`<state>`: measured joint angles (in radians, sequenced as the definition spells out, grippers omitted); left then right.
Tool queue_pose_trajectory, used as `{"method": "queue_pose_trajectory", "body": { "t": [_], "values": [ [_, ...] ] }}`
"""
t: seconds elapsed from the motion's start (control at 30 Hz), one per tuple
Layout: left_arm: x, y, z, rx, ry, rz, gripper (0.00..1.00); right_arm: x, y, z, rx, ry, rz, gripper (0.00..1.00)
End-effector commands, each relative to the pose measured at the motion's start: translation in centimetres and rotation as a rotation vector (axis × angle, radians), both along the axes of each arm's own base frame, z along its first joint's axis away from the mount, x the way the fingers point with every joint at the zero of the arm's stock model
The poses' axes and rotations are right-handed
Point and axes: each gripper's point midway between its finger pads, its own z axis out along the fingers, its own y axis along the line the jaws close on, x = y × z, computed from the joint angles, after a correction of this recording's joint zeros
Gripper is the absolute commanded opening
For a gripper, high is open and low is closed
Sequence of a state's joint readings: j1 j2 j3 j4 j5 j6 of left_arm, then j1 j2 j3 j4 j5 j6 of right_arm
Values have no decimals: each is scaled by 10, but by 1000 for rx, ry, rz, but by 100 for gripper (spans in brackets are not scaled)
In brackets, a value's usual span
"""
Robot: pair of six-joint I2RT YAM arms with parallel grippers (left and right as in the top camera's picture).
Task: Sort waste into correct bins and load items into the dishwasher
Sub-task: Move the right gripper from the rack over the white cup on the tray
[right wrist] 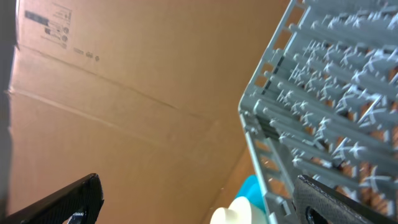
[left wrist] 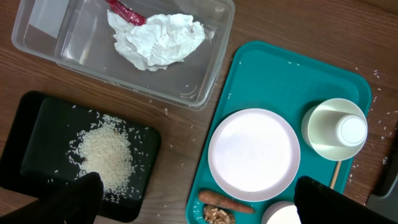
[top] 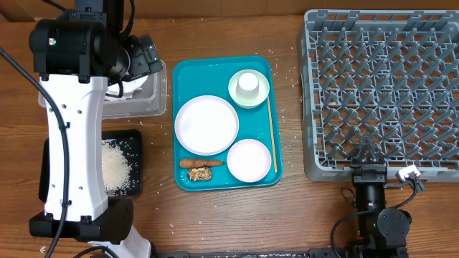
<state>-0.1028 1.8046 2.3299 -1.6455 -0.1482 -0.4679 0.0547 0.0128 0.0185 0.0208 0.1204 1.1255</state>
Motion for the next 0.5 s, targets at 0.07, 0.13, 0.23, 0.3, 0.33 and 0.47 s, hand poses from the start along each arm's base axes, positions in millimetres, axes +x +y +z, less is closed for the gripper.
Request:
{"method": "queue_pose_trajectory", "body": {
  "t": [0.07,0.13,0.23,0.3,0.33,0.47],
  "values": [
    [2,5,-4,22,11,6,100,1,5,-9,80,24,32,100],
    [2,5,-3,22,10,6,100,1,8,-10,79,26,51,100],
    [2,5,-3,22,9,6,100,0,23,-10,73,29,139,100],
    [6,6,-2,26,-7,7,100,-2,39,-8,67,27,229,100],
    [7,7,-1,36,-14,10,100,-3,45,-6,64,18,265,100],
    [11,10,2,47,-32,18,100,-12,64,18,38,-79,387,100]
  ]
}}
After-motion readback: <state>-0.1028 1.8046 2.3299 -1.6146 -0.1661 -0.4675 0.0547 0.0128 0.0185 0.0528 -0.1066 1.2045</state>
